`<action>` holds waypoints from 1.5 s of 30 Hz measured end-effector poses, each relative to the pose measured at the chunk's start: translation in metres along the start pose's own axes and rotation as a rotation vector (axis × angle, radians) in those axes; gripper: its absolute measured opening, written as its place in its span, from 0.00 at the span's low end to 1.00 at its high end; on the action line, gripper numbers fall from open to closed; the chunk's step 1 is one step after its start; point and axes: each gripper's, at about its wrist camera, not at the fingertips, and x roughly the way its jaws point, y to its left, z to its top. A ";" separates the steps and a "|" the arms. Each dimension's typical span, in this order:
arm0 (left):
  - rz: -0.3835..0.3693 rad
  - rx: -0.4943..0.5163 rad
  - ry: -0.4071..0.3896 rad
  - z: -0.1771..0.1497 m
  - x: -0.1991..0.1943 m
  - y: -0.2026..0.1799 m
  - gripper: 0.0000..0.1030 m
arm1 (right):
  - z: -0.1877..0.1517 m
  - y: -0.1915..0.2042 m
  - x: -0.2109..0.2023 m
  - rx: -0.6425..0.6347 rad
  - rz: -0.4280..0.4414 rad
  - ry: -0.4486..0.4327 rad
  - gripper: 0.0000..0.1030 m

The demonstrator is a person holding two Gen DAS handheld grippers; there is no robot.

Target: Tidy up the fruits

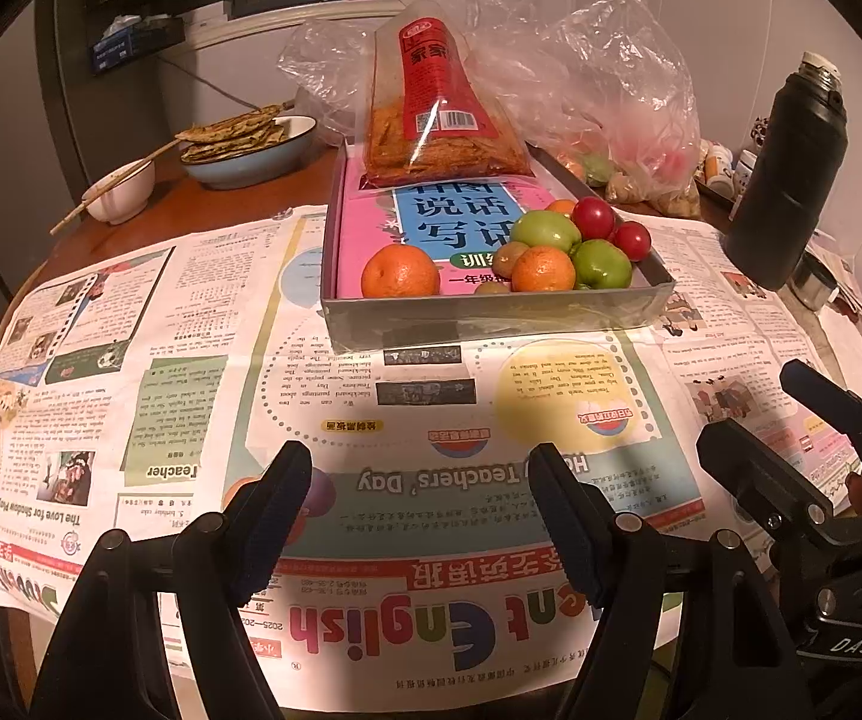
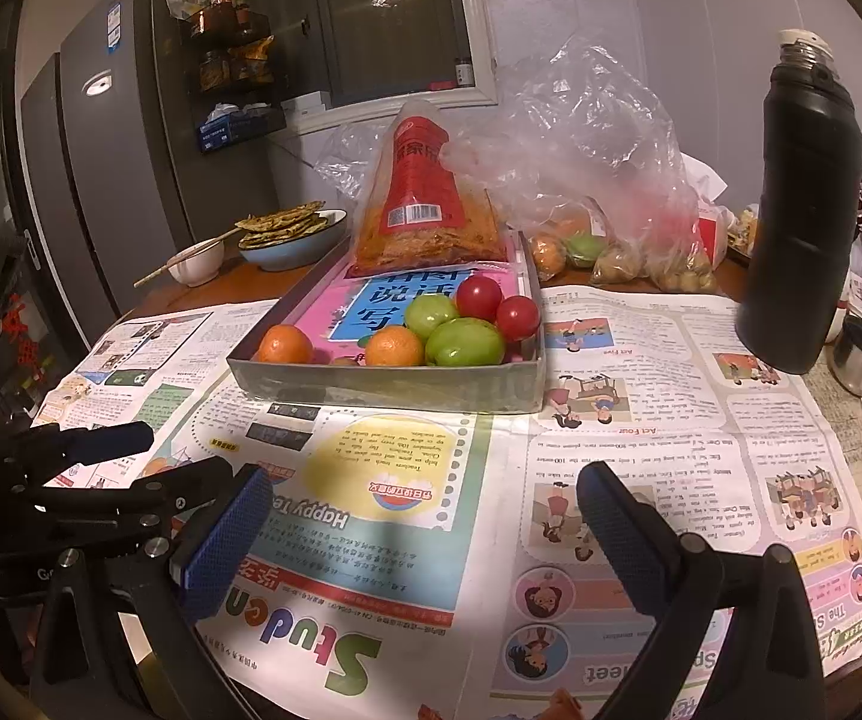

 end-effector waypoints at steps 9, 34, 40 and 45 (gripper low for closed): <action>0.003 0.002 -0.002 0.000 0.000 0.001 0.74 | 0.000 0.000 0.000 0.002 -0.004 0.000 0.99; 0.009 -0.002 -0.004 0.000 -0.002 0.000 0.74 | 0.000 0.000 0.000 -0.001 -0.006 0.003 0.99; 0.007 -0.001 -0.004 0.001 -0.002 0.000 0.74 | 0.000 0.000 0.000 0.001 -0.008 0.003 0.99; 0.006 0.003 -0.002 0.000 -0.001 -0.001 0.74 | 0.000 0.001 0.001 -0.002 -0.010 0.002 0.99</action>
